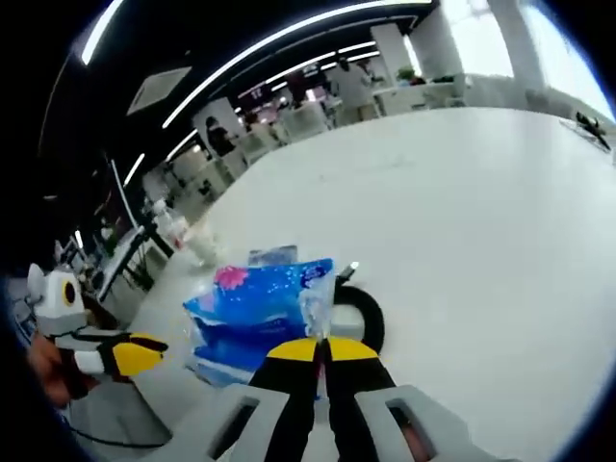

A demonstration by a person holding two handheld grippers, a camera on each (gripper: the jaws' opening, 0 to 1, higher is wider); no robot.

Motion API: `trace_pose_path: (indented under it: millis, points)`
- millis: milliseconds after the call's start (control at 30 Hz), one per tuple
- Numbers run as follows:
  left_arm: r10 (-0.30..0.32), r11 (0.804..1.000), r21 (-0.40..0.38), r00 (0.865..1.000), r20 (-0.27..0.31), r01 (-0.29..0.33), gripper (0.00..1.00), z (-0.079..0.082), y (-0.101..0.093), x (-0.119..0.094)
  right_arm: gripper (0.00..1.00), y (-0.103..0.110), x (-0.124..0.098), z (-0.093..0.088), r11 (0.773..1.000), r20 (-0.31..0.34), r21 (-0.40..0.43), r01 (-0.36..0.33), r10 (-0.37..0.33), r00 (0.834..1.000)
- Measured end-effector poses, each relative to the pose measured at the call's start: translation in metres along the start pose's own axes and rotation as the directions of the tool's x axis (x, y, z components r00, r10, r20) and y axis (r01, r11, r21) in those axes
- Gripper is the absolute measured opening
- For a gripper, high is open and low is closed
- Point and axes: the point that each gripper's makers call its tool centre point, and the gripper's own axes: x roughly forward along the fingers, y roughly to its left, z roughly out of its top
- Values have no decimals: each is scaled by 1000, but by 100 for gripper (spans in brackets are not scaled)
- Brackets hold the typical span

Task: Arrange the tabletop items into an orderly group along one side of the table until the central work area is clear of visible clutter.

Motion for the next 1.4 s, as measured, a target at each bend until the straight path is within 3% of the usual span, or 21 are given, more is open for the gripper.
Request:
trace_pose_path:
  millis: [300, 433, 500, 700, 833, 933, 1133, 1400]
  points:
    - [74, 993, 93, 996, 41, -78, 25, 17, 27, -21, 0, -28, 2, 33, 998, 51, 41, 50, -52, 997]
    - [97, 990, 96, 994, 52, -102, 27, 20, 37, -32, 0, -47, 6, 44, 995, 62, 67, 76, -80, 995]
    - [111, 991, 70, 992, 55, -114, 29, 21, 41, -36, 0, -54, 9, 47, 994, 63, 71, 83, -88, 994]
    - [136, 986, 90, 988, 71, -142, 35, 24, 53, -49, 0, -81, 18, 55, 989, 55, 90, 114, -119, 991]
    - [164, 974, 151, 984, 66, -172, 41, 24, 61, -62, 0, -92, 22, 62, 986, 50, 104, 131, -137, 989]
    - [172, 971, 156, 983, 71, -181, 43, 26, 63, -72, 0, -105, 28, 69, 984, 40, 103, 143, -148, 988]
    - [197, 958, 194, 976, 88, -211, 52, 34, 75, -91, 0, -116, 42, 81, 982, 21, 109, 157, -160, 987]
    - [182, 952, 224, 975, 124, -206, 58, 56, 69, -117, 0, -114, 65, 92, 984, -6, 89, 155, -155, 988]
